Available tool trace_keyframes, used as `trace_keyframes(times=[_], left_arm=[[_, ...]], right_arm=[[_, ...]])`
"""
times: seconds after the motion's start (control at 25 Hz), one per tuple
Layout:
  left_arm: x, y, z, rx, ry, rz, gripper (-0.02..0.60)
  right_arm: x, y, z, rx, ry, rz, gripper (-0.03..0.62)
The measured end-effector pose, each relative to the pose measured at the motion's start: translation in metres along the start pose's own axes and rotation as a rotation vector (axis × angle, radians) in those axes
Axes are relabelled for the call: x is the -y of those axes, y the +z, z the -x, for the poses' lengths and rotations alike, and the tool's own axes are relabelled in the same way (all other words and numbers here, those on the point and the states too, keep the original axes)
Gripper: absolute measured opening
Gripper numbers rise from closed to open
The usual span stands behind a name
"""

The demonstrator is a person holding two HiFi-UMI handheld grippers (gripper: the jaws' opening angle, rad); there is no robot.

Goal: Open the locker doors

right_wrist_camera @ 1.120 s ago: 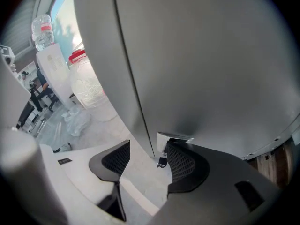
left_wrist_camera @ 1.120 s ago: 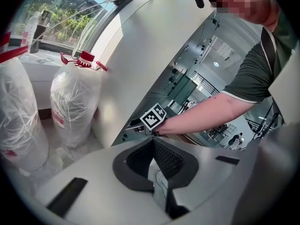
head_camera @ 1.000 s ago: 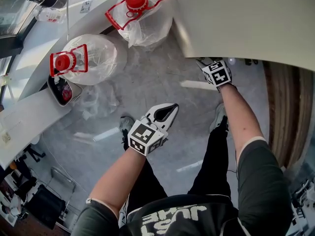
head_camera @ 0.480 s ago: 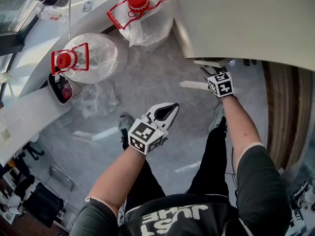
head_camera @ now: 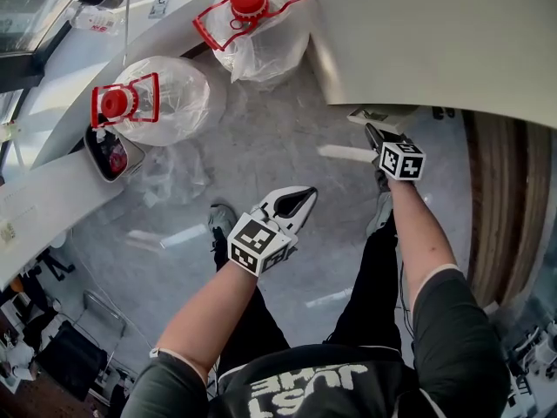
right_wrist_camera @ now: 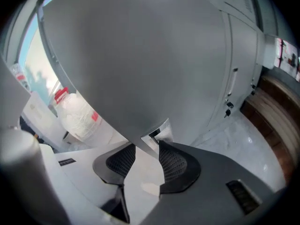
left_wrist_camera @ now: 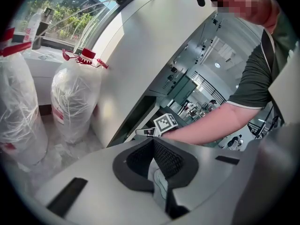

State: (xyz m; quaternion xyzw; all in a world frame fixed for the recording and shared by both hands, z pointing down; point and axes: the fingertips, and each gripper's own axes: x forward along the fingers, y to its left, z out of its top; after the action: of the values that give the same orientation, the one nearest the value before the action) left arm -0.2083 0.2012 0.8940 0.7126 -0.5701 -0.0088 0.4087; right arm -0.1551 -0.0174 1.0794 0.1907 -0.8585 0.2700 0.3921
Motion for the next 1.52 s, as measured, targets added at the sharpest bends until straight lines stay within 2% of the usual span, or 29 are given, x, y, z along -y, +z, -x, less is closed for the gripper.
trace_keyframes(times=[0.16,0.28,0.52,0.92,1.32,1.52], left_arm=[[0.001,-0.001,0.003,0.012,-0.006,-0.001,0.006],[0.002,-0.002,0.006,0.011,-0.002,-0.001,0.006],[0.007,0.000,0.004,0.018,-0.001,-0.003,0.006],[0.025,0.008,-0.015,0.009,-0.019,-0.031,0.006],[0.043,0.002,-0.032,-0.015,-0.059,-0.055,0.006],[0.048,-0.001,-0.039,-0.030,-0.069,-0.063,0.006]], right_arm=[[0.008,-0.008,0.010,0.079,-0.077,-0.203,0.173],[0.020,-0.026,0.019,0.093,-0.143,-0.280,0.175],[0.026,-0.033,0.032,0.067,-0.159,-0.240,0.175],[0.045,-0.051,0.049,0.057,-0.193,-0.284,0.175],[0.056,-0.056,0.061,0.048,-0.169,-0.229,0.173],[0.059,-0.061,0.062,0.052,-0.157,-0.238,0.173]])
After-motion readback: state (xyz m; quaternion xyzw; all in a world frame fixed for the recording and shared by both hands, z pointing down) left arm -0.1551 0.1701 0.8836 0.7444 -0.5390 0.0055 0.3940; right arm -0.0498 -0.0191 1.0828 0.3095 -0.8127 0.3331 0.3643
